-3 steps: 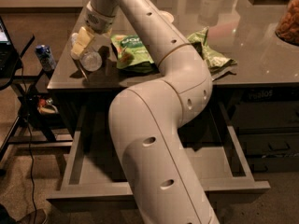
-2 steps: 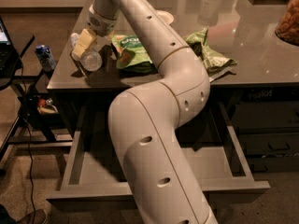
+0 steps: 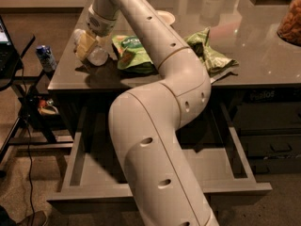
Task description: Place blue plastic bottle into top drawer
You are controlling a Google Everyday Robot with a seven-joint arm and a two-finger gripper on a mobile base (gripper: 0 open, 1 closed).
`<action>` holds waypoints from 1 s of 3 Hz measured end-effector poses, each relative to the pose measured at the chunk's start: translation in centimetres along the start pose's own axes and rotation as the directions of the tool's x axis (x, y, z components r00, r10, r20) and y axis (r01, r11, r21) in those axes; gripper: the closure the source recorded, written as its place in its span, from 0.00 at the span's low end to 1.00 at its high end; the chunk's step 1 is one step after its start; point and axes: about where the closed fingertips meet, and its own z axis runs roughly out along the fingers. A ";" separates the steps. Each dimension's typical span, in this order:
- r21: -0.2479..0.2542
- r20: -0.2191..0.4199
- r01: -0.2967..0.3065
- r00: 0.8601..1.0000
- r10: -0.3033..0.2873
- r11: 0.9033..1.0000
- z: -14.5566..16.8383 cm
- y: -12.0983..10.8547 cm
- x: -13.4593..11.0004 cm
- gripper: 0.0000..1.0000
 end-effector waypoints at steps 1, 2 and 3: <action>0.000 0.000 0.000 1.000 0.000 1.000 0.0 0.0 0.0 0.66; 0.000 0.000 0.000 1.000 0.000 1.000 0.0 0.0 0.0 0.89; 0.000 0.000 0.000 1.000 0.000 1.000 0.0 0.0 0.0 1.00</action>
Offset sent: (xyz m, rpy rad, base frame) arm 0.0000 0.0000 0.0000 0.0000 0.0000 0.0000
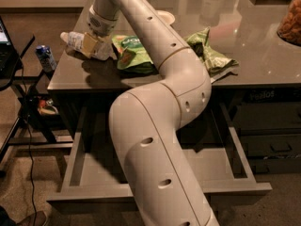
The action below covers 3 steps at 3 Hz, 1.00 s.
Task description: Place blue plastic bottle into top drawer
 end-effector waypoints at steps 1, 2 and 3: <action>-0.006 0.016 0.002 1.000 -0.002 1.000 0.4 0.0 -0.3 1.00; 0.001 0.048 0.020 0.999 -0.020 1.000 -0.6 0.1 -0.6 1.00; 0.010 0.068 0.044 0.997 -0.045 0.999 -2.0 0.6 -0.7 1.00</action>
Offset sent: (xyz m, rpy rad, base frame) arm -0.0211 -0.0093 0.0211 0.0641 -0.0619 0.0225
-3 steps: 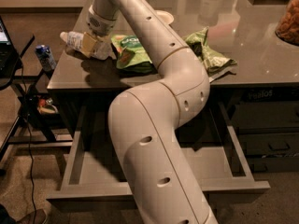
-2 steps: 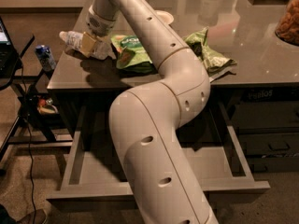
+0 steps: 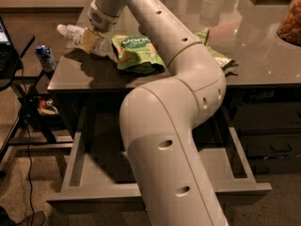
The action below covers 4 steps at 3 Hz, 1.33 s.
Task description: Place blue plastic bottle into top drawer
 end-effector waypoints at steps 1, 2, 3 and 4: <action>0.004 0.022 0.017 1.000 -0.017 1.000 -1.6 0.9 0.4 1.00; -0.024 0.042 0.070 0.997 -0.069 0.997 -2.7 3.0 1.9 1.00; -0.025 0.039 0.072 0.997 -0.071 0.997 -2.7 3.1 2.0 1.00; -0.019 0.024 0.048 0.999 -0.048 0.999 -4.1 4.7 3.1 1.00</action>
Offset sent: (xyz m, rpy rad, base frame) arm -0.0794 -0.0400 0.0323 0.0822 -0.0918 0.1239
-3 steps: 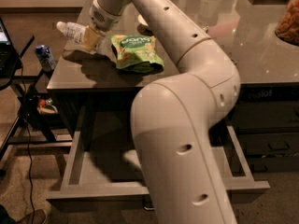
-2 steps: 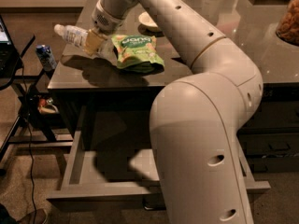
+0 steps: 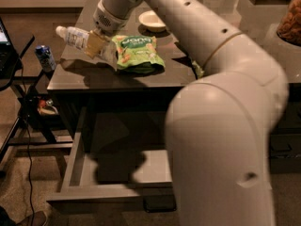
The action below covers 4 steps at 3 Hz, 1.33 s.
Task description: Place blue plastic bottle into top drawer
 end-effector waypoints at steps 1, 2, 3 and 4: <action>0.049 0.009 -0.055 0.998 0.054 0.997 -4.1 3.7 1.3 1.00; 0.062 -0.058 -0.099 0.993 0.102 0.993 -5.5 9.1 4.6 1.00; 0.062 -0.060 -0.098 0.993 0.102 0.993 -5.5 9.1 4.6 1.00; 0.062 -0.088 -0.131 0.987 0.136 0.989 -6.0 11.2 6.3 1.00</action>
Offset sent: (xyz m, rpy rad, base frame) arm -0.1715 -0.0553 0.0328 -0.1074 0.0695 -0.1734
